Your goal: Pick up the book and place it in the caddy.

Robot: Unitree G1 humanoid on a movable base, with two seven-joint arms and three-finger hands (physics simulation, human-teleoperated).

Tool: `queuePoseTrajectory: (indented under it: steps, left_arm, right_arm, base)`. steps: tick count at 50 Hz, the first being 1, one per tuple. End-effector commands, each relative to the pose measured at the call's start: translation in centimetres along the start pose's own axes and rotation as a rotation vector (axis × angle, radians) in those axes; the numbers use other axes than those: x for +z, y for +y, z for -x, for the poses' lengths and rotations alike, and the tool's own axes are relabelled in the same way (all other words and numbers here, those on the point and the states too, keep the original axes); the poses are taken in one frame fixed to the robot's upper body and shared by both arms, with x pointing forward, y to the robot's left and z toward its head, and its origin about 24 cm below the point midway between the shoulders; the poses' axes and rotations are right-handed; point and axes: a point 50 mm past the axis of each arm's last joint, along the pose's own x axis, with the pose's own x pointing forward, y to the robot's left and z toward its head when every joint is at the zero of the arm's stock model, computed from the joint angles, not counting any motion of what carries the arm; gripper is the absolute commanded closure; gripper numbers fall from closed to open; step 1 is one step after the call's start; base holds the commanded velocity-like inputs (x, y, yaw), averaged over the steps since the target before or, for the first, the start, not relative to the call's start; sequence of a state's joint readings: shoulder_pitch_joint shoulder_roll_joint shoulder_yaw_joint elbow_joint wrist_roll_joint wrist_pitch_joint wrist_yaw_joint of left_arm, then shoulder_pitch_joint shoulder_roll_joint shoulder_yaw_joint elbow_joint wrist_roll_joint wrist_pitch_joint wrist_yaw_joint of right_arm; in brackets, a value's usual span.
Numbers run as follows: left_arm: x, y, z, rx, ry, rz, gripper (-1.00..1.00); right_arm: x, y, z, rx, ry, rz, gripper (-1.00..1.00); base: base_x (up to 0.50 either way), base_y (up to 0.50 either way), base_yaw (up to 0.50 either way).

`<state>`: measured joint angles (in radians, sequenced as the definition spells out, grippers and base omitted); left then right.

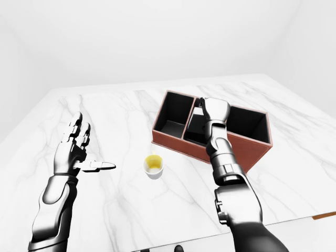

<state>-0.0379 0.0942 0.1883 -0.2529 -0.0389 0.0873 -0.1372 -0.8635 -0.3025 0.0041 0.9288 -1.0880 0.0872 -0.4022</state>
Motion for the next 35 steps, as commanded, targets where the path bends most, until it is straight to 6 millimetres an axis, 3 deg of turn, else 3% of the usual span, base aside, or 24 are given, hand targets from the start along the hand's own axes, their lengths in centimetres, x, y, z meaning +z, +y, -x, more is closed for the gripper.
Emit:
queuePoseTrajectory:
  steps: [1,35]
  left_arm:
    - [-0.2,0.1,0.0,0.003,0.008,0.002,-1.00]
    - [-1.1,0.3,-0.3,0.007,0.031,0.008,-1.00]
  right_arm:
    - [0.0,-0.2,-0.5,-0.047,-0.006,0.058,1.00]
    - [-0.5,0.9,-0.7,0.031,0.052,0.066,1.00]
  base:
    - [0.00,0.00,0.00]
    - [0.00,0.00,0.00]
